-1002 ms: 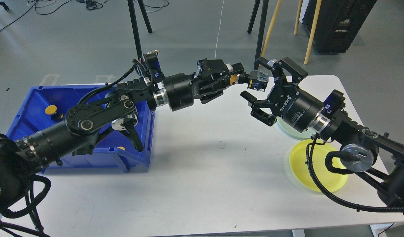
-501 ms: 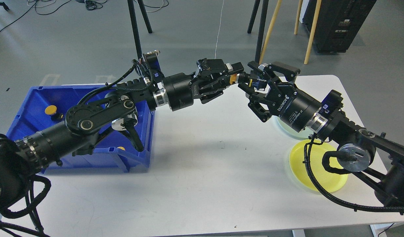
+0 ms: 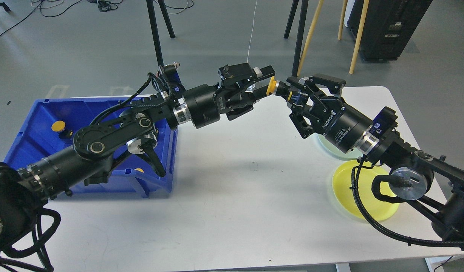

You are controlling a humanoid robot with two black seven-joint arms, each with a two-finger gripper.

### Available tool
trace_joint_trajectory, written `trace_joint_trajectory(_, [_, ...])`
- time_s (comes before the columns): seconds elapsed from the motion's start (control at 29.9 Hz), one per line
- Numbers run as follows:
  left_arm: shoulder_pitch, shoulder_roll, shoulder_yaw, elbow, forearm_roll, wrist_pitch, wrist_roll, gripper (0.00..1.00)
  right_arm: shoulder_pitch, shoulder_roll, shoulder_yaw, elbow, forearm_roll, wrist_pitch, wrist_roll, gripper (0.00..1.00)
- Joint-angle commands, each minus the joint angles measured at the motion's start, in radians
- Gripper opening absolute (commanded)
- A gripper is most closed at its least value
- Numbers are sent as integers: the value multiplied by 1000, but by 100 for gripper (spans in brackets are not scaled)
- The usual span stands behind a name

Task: Pass button and place on color plate
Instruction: 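Grasp the button with the right gripper and open the left gripper, then lower the button onto the yellow plate and open the right gripper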

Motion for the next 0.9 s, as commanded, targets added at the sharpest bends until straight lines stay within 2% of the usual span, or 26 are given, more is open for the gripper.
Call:
trace_joint_trajectory(0.0, [2,1,-8,1,0,0,0,81,-57,1,42,-3,2,-26,0,1])
trace_joint_trajectory(0.07, [4,12,-17,1,0,0,0,82,-103,2,56,-15,-4,-76,0,1])
trace_joint_trajectory(0.17, [19,46,-48,-1,2,0,0,83,-175,-10,45,-72,-18,-217,0,1])
trace_joint_trajectory(0.37, [22,224,-37,-25,61,0,0,86,-325,-24,-1,-150,-191,-505,-7,1])
trace_joint_trajectory(0.5, [16,374,-34,-82,369,0,0,86,-353,-25,-71,-157,-294,-689,-27,3])
trace_joint_trajectory(0.6, [-12,448,-19,-99,653,0,0,86,-353,-24,-88,-178,-291,-689,-34,11])
trace_joint_trajectory(0.63, [-24,475,6,-99,729,0,0,86,-352,-24,-88,-187,-291,-689,-34,17])
trace_joint_trajectory(0.67, [-38,501,32,-99,788,0,0,86,-353,-22,-88,-195,-290,-689,-34,27])
trace_joint_trajectory(0.77, [-76,564,111,-85,928,0,0,87,-355,-24,-85,-203,-288,-689,-34,67])
trace_joint_trajectory(0.8, [-81,577,131,-81,978,0,0,87,-356,-25,-85,-200,-287,-689,-34,94])
trace_joint_trajectory(0.84, [-82,584,142,-75,1024,0,0,88,-356,-31,-84,-192,-284,-689,-35,100])
trace_joint_trajectory(0.87, [-82,593,151,-62,1078,0,0,89,-356,-50,-78,-186,-282,-689,-35,100])
